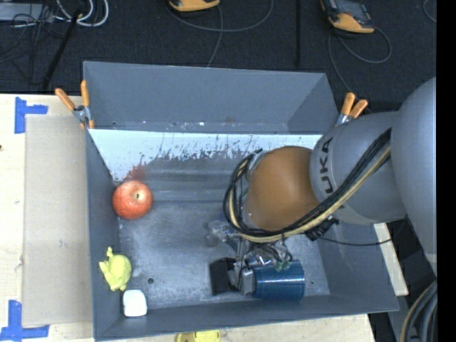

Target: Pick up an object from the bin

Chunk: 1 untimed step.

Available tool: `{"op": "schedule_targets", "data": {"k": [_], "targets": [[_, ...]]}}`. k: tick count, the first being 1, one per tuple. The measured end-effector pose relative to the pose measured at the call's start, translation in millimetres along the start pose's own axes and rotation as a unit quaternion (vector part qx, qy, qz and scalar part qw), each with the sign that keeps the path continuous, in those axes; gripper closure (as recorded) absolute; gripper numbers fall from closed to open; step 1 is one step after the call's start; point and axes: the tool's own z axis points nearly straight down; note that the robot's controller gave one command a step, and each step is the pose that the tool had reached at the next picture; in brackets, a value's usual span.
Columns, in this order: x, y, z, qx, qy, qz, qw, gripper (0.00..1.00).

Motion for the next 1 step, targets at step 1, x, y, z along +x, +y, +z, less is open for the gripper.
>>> {"op": "schedule_targets", "data": {"k": [1], "targets": [[6.1,-18.5,-6.7,0.003,-0.0021,0.003,1.0,0.0]]}}
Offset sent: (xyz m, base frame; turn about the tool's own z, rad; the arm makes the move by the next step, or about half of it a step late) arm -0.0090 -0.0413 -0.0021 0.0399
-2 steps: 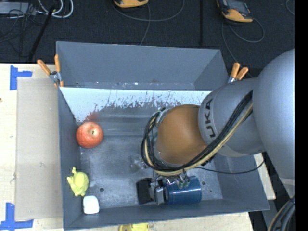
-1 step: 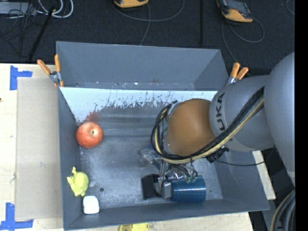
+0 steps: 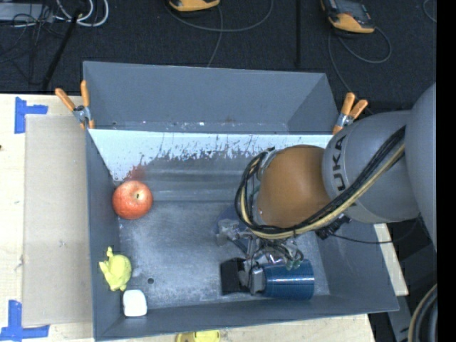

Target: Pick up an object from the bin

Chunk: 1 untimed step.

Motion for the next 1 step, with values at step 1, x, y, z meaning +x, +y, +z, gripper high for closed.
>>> {"op": "schedule_targets", "data": {"k": [1], "targets": [[13.6,-18.7,6.4,0.001,0.002,0.02,0.9998,1.0]]}}
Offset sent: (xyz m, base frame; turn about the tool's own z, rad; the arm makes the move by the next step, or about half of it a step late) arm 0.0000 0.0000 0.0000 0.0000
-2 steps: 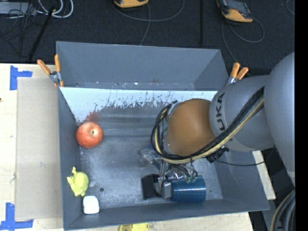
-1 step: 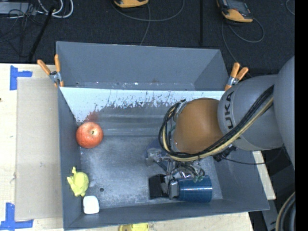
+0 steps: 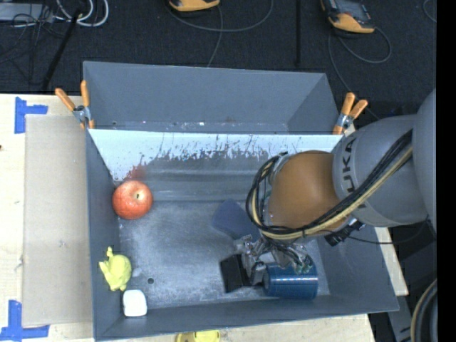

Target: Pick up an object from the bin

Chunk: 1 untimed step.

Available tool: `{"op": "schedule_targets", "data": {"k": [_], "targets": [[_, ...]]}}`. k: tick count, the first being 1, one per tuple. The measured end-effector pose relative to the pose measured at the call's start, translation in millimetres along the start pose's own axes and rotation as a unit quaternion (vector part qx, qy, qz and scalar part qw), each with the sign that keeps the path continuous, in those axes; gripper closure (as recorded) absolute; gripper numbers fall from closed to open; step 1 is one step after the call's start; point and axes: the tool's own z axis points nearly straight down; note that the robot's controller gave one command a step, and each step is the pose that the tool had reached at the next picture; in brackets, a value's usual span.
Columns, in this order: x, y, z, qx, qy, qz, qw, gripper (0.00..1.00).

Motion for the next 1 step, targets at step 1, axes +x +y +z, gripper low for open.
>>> {"op": "schedule_targets", "data": {"k": [1], "targets": [[-0.6,0.3,1.0,0.0,-0.0025,0.001,1.0,0.0]]}}
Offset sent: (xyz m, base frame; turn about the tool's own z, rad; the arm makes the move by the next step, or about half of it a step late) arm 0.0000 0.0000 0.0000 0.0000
